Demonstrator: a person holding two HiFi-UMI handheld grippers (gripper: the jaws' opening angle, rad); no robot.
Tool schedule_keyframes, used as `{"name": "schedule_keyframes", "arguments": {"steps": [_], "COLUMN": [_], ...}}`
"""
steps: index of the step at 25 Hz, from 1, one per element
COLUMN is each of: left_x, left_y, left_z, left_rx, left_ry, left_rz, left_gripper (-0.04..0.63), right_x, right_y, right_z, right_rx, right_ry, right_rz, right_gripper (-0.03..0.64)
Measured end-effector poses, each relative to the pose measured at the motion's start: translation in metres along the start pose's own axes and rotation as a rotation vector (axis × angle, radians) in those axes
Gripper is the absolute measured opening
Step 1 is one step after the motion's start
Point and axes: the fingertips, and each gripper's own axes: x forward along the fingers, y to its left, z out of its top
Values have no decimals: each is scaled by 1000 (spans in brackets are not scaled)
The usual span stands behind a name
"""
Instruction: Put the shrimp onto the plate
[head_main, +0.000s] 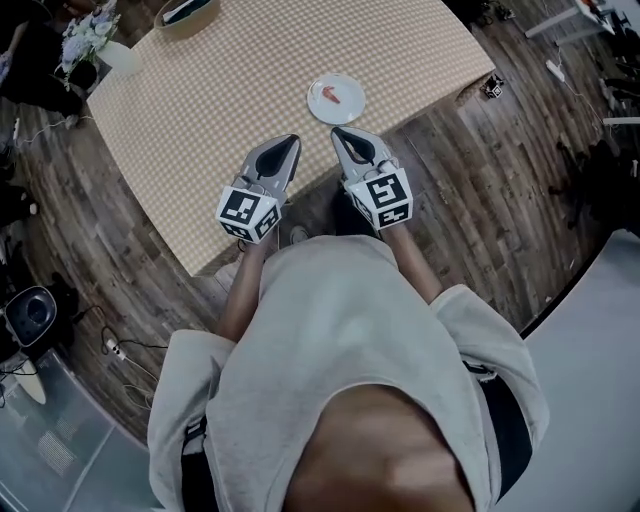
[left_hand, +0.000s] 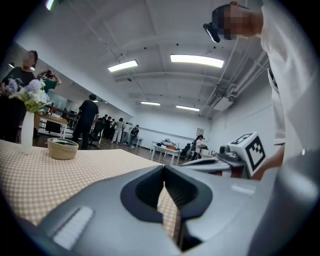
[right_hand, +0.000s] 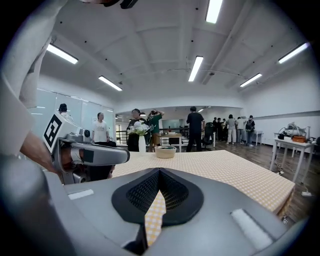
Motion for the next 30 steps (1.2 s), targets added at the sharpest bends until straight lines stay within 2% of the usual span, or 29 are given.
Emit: {"name": "schedule_keyframes", "arguments": {"steps": [5, 11, 19, 24, 30], "left_x": [-49, -84, -82, -72, -59], "left_y": [-15, -45, -81, -103, -108], "left_z": [-5, -2, 10, 19, 23], "left_rx": [16, 25, 40, 49, 59], "left_ry": [-4, -22, -61, -78, -85], "left_rz": [-51, -100, -103, -64, -32], "left_gripper": [9, 9, 9, 9, 9], "right_x": [-26, -68, -104, -122, -117], "right_y": [51, 83, 72, 53, 41], "right_z": [3, 7, 9, 11, 14], "right_rx": [6, -10, -32, -41, -53], "right_ry": [-27, -29, -34, -36, -43], "right_rz": [-61, -128, -152, -127, -86], "right_gripper": [-3, -3, -3, -3, -3]}}
